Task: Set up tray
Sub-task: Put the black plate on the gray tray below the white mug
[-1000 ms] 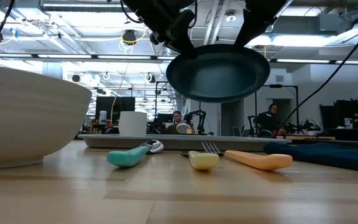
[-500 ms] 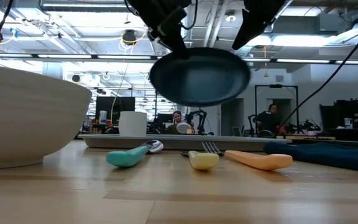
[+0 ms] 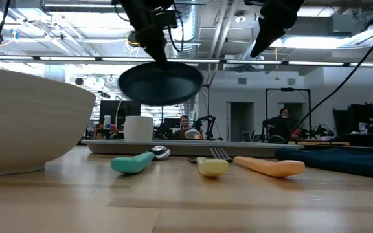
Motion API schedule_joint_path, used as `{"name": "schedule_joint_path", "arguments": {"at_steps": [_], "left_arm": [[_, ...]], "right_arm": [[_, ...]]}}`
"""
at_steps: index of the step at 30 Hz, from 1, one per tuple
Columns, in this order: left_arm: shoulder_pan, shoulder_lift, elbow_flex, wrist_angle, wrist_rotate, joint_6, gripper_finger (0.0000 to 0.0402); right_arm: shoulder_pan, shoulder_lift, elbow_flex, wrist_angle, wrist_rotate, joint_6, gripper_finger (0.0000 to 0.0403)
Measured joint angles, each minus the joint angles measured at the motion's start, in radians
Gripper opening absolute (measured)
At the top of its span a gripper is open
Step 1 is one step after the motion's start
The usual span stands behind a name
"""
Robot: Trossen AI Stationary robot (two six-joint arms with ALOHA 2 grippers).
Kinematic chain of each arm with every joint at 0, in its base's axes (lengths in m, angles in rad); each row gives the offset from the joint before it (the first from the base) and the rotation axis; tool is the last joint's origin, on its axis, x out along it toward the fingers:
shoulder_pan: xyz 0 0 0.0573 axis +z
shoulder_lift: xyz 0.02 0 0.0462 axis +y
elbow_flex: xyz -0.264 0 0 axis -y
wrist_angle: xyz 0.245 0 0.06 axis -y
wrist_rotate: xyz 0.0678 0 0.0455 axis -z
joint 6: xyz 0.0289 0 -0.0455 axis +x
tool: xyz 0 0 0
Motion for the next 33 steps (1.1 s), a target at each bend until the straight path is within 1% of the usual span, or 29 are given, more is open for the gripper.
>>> {"name": "schedule_joint_path", "arguments": {"at_steps": [5,8,10,12,16,18,21,23,29,30,33], "left_arm": [[0.064,0.000,0.006,-0.060,0.110,0.375,0.0000],[0.085,0.000,0.006,-0.059,0.163,0.526,0.0000],[0.099,0.000,0.006,-0.062,0.206,0.577,0.0000],[0.113,0.000,0.006,-0.062,0.258,0.597,0.0000],[0.147,0.000,0.006,-0.081,0.344,0.573,0.0000],[0.154,0.000,0.006,-0.084,0.351,0.499,0.0000],[0.152,0.001,0.006,-0.043,0.351,0.307,0.0000],[0.147,0.001,0.008,-0.002,0.346,0.111,0.0000],[0.150,0.001,0.021,-0.031,0.329,-0.445,0.0000],[0.150,0.001,0.021,-0.047,0.331,-0.507,0.0000],[0.144,0.001,0.009,-0.091,0.325,-0.628,0.0000]], "right_arm": [[0.000,0.000,0.000,-0.023,-0.005,0.000,0.0194],[0.000,0.000,0.000,-0.041,-0.005,0.001,0.0194],[0.000,0.000,0.000,-0.062,-0.005,0.008,0.0192],[0.000,0.000,0.000,-0.084,-0.009,0.025,0.0189],[0.000,0.000,0.000,-0.127,-0.041,0.045,0.0185],[0.000,0.000,0.000,-0.142,-0.056,0.053,0.0183],[0.007,0.000,0.000,-0.159,-0.058,0.074,0.0181],[0.007,0.000,0.000,-0.166,-0.058,0.089,0.0180],[0.008,0.000,0.000,-0.245,-0.058,0.132,0.0182],[0.007,0.000,-0.002,-0.255,-0.058,0.137,0.0182],[0.007,0.000,-0.023,-0.265,-0.058,0.141,0.0182]]}}
